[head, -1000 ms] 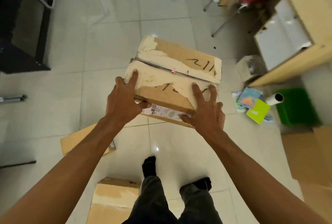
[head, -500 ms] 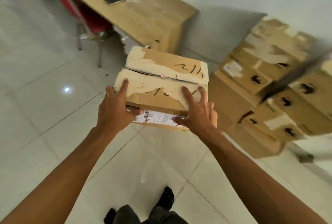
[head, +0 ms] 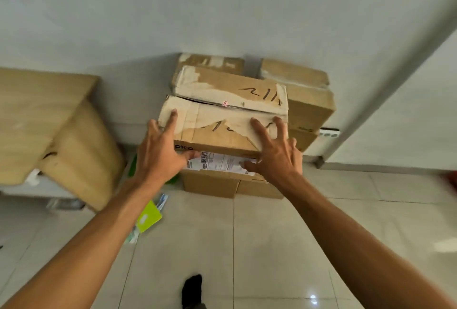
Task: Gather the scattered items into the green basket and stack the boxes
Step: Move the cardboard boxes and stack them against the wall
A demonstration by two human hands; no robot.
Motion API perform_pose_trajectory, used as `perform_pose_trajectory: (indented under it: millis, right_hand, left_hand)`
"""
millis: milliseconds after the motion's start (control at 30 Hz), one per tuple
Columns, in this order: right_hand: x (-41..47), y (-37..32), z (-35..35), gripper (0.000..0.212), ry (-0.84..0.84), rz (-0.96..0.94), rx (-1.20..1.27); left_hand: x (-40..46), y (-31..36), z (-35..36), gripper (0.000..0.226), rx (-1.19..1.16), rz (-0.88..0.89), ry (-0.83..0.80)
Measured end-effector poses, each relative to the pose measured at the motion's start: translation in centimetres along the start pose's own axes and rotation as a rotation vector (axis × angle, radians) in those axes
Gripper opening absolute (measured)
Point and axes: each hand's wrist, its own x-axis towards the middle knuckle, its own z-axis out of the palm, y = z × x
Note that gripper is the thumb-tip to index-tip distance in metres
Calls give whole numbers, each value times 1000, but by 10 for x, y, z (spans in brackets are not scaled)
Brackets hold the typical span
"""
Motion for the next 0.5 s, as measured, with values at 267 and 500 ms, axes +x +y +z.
perform_pose_trajectory:
  millis: [267,500]
  right_hand:
    - [103,5,-32,114,139,108,-55]
    - [202,-3,-42,112,167,88,-29]
  left_hand:
    - [139,25,-4,123,-30,181,4]
    - [242,27,-11,123,-43,213,86]
